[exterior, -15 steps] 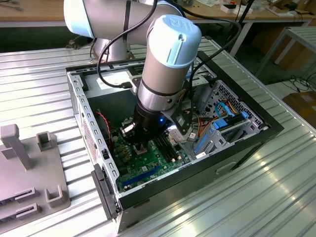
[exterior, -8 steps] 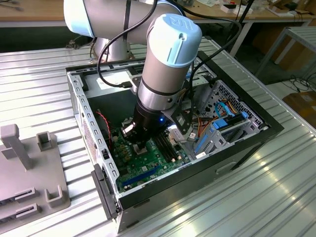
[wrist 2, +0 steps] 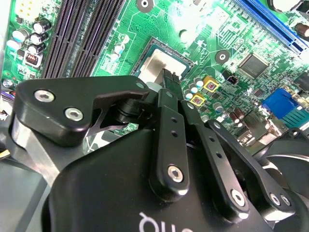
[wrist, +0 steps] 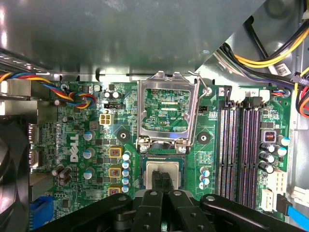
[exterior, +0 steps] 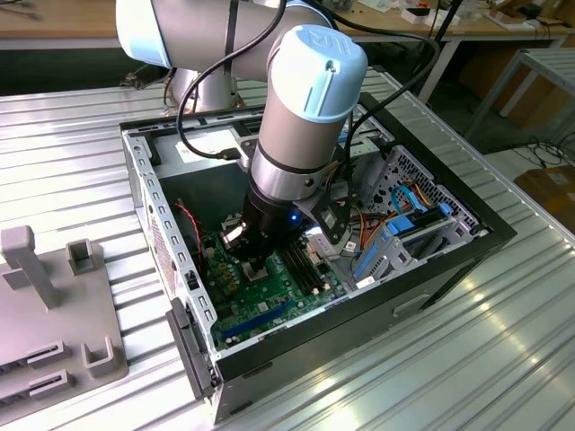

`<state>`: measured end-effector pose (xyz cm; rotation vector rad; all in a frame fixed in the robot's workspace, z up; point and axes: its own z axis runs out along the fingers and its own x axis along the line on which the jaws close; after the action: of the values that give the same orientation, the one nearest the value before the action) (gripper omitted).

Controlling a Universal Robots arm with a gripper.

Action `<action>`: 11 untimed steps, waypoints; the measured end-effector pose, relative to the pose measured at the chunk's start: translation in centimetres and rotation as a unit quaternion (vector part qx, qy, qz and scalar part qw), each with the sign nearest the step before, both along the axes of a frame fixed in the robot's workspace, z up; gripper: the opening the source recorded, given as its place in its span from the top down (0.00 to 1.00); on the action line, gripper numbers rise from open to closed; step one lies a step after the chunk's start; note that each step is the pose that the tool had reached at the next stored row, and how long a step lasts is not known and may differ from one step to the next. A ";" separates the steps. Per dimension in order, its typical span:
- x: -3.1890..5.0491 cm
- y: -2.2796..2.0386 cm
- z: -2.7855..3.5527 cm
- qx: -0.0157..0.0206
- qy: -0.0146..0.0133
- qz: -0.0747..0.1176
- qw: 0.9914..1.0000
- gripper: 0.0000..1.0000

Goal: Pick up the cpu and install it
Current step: 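Close the cpu cover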

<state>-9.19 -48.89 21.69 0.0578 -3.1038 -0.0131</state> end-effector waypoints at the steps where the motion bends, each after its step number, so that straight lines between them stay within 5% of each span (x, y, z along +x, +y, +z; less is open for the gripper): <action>1: 0.00 0.00 0.00 0.000 0.000 0.000 1.000 0.88; 7: 0.16 0.00 -0.01 0.000 0.000 0.001 1.000 0.88; 11: 1.22 0.00 0.00 0.001 0.000 0.008 1.000 0.88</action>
<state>-7.97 -48.89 21.69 0.0836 -3.1031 -0.0151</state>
